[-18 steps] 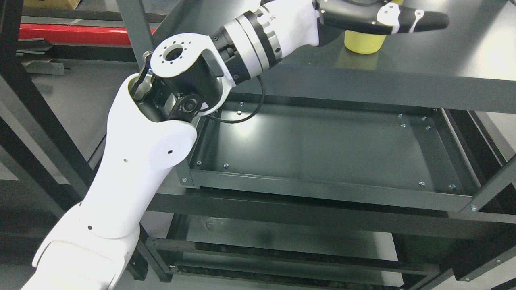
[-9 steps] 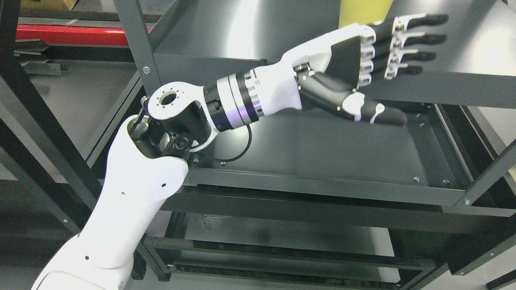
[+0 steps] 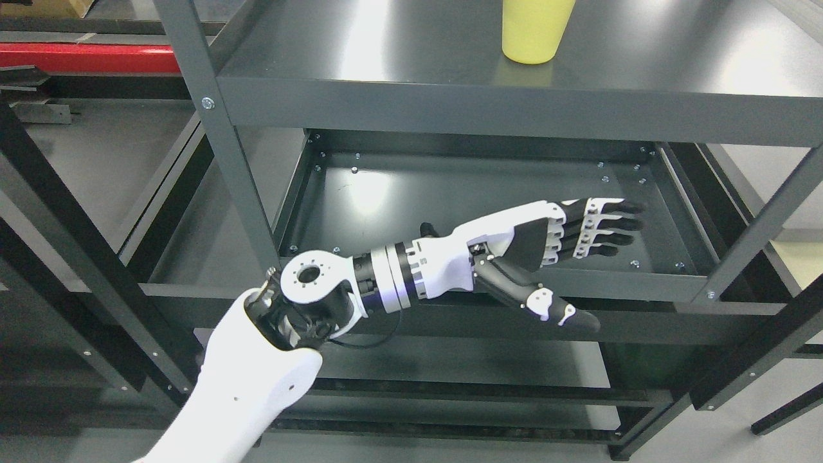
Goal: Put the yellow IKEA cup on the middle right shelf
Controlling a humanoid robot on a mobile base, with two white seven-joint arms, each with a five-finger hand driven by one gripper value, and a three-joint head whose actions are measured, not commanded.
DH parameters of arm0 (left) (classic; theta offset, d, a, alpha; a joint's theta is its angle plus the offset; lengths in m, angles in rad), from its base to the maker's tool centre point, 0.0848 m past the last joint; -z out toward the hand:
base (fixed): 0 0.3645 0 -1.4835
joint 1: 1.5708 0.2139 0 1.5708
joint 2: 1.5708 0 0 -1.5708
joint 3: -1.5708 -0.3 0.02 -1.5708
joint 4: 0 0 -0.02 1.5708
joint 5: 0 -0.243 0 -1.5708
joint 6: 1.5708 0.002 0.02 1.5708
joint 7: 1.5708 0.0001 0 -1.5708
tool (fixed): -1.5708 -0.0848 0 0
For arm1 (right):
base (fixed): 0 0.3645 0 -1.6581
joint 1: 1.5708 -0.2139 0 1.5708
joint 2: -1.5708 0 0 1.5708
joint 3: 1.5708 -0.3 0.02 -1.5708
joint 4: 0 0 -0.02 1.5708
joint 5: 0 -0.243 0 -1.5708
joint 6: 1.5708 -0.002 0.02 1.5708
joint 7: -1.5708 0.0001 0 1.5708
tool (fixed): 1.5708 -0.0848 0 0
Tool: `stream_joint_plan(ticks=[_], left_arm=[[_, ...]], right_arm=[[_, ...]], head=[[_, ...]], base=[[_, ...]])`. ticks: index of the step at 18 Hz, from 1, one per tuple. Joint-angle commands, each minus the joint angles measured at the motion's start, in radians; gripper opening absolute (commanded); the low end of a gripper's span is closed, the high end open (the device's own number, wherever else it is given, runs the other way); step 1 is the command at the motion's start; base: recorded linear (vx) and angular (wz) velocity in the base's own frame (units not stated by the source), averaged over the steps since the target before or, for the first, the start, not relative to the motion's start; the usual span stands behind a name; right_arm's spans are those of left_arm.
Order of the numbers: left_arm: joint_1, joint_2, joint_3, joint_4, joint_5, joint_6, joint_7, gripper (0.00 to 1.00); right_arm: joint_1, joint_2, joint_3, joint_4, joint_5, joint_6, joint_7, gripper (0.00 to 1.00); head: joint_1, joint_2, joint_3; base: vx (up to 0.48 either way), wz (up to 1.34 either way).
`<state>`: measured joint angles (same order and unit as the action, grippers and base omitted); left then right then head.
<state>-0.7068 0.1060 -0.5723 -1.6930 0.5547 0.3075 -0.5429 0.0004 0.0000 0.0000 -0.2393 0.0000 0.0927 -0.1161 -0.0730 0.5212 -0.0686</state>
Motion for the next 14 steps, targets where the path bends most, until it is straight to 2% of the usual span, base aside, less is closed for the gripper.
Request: stream_joint_plan(ticks=[1, 3, 6, 7, 14], left_arm=[[0.226, -0.089, 0.115, 0.231, -0.352, -0.169, 0.163, 0.98], [0.245, -0.089, 0.23, 0.3, -0.441, -0.183, 0.321, 0.98], [0.254, -0.089, 0.288, 0.34, -0.475, -0.258, 0.677, 0.99], [0.262, -0.089, 0.298, 0.329, -0.476, -0.261, 0.751, 0.99], [0.308, -0.089, 0.284, 0.25, -0.476, -0.26, 0.633, 0.99]], right_arm=[[0.013, -0.017, 0.017, 0.0, -0.025, 0.001, 0.0, 0.99], [0.013, -0.017, 0.017, 0.0, -0.025, 0.001, 0.0, 0.99], [0.013, -0.017, 0.017, 0.0, -0.025, 0.001, 0.0, 0.99], [0.013, -0.017, 0.017, 0.0, -0.025, 0.001, 0.0, 0.99], [0.013, -0.017, 0.017, 0.0, -0.025, 0.001, 0.0, 0.99]], head=[[0.0, 0.0, 0.0], [0.0, 0.0, 0.0], [0.0, 0.0, 0.0], [0.0, 0.0, 0.0], [0.0, 0.0, 0.0]], base=[[-0.025, -0.06], [0.0, 0.0], [0.0, 0.0], [0.0, 0.0], [0.0, 0.0]])
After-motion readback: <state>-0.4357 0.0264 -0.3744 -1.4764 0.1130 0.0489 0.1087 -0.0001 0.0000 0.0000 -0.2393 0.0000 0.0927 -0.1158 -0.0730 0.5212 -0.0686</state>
